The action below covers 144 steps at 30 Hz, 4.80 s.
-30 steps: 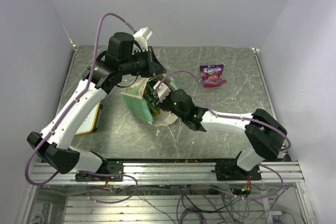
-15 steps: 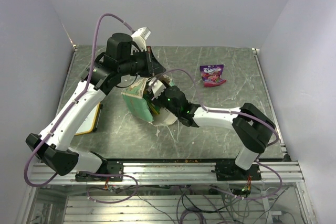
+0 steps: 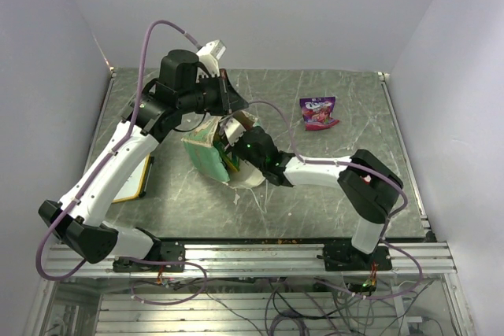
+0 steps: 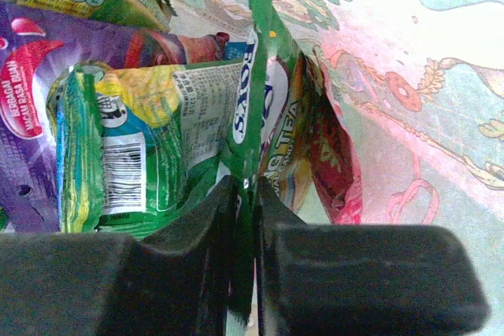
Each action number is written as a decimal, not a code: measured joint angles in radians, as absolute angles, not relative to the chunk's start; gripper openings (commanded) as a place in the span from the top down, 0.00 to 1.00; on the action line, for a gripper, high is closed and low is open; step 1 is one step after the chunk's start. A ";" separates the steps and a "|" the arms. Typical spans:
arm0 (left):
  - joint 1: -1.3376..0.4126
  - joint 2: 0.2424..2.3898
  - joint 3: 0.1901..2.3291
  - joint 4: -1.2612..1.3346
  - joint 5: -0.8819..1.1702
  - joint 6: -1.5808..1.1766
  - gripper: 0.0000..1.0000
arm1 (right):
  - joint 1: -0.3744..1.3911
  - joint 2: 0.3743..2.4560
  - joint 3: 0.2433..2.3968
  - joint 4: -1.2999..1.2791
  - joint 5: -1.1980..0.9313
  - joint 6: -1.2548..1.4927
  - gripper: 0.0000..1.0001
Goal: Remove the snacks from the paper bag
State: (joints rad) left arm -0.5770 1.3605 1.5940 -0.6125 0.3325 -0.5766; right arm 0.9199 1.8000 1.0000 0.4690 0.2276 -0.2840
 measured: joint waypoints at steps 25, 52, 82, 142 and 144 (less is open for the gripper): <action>-0.570 1.324 1.586 -0.610 0.284 -0.675 0.93 | 0.933 1.547 0.961 0.200 0.019 -0.175 1.00; -0.525 1.305 1.600 -0.687 0.273 -0.673 0.93 | 0.938 1.178 1.111 -0.165 0.008 0.081 1.00; -0.490 1.306 1.624 -0.763 0.269 -0.602 0.93 | 0.558 1.608 1.613 -0.495 0.514 -0.306 1.00; -0.335 1.449 1.898 -0.925 0.228 -0.487 0.93 | 0.472 1.485 1.292 -0.459 -0.119 -0.019 0.27; -0.327 1.481 1.953 -0.941 0.220 -0.455 0.93 | 0.533 1.479 1.237 -0.452 -0.149 0.028 0.27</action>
State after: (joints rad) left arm -0.3275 1.4807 1.9530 -0.9413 0.2195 -0.4545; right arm 0.5327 1.4788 1.2373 -0.4522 -0.1490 0.0280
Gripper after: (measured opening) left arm 0.075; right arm 0.728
